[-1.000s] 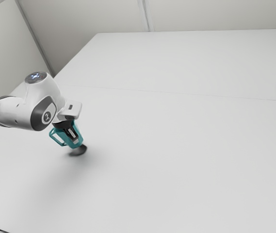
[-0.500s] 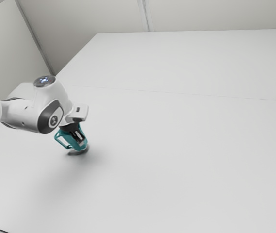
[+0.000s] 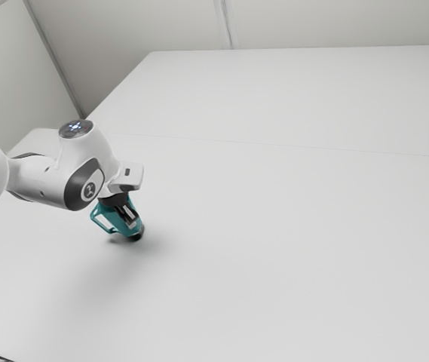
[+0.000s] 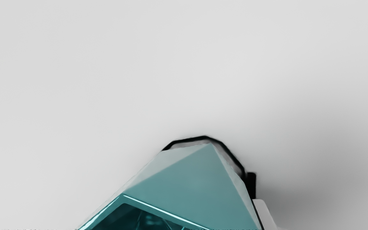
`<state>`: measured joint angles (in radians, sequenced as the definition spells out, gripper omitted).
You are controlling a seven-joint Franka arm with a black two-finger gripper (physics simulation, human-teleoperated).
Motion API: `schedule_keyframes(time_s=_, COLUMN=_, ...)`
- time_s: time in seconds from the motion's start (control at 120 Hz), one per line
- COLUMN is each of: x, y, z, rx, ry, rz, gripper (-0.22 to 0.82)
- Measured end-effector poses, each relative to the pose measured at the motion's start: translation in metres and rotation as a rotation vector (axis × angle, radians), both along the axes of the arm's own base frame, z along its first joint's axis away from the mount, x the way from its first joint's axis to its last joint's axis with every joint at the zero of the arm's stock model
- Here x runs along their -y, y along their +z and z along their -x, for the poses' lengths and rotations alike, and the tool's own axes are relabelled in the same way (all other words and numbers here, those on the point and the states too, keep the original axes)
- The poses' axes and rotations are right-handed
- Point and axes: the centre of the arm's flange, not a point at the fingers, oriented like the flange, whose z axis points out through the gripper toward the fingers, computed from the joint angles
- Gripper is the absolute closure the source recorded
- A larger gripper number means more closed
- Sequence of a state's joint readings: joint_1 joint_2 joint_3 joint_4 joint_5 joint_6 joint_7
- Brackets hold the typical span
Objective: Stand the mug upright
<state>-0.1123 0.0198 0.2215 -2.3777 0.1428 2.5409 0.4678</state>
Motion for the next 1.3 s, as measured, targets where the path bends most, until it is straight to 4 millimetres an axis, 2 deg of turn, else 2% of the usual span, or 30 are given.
schedule_keyframes(time_s=0.292, x=-0.01, y=0.0, z=0.002, rx=-0.005, ry=0.041, rz=0.007, gripper=0.74)
schedule_keyframes(time_s=0.833, x=-0.012, y=0.007, z=0.0, rx=0.002, ry=0.05, rz=0.011, gripper=0.48)
schedule_keyframes(time_s=1.142, x=-0.007, y=0.031, z=0.002, rx=0.028, ry=0.041, rz=0.018, gripper=0.42)
schedule_keyframes(time_s=1.3, x=-0.012, y=0.048, z=0.009, rx=0.018, ry=0.059, rz=0.024, gripper=0.4)
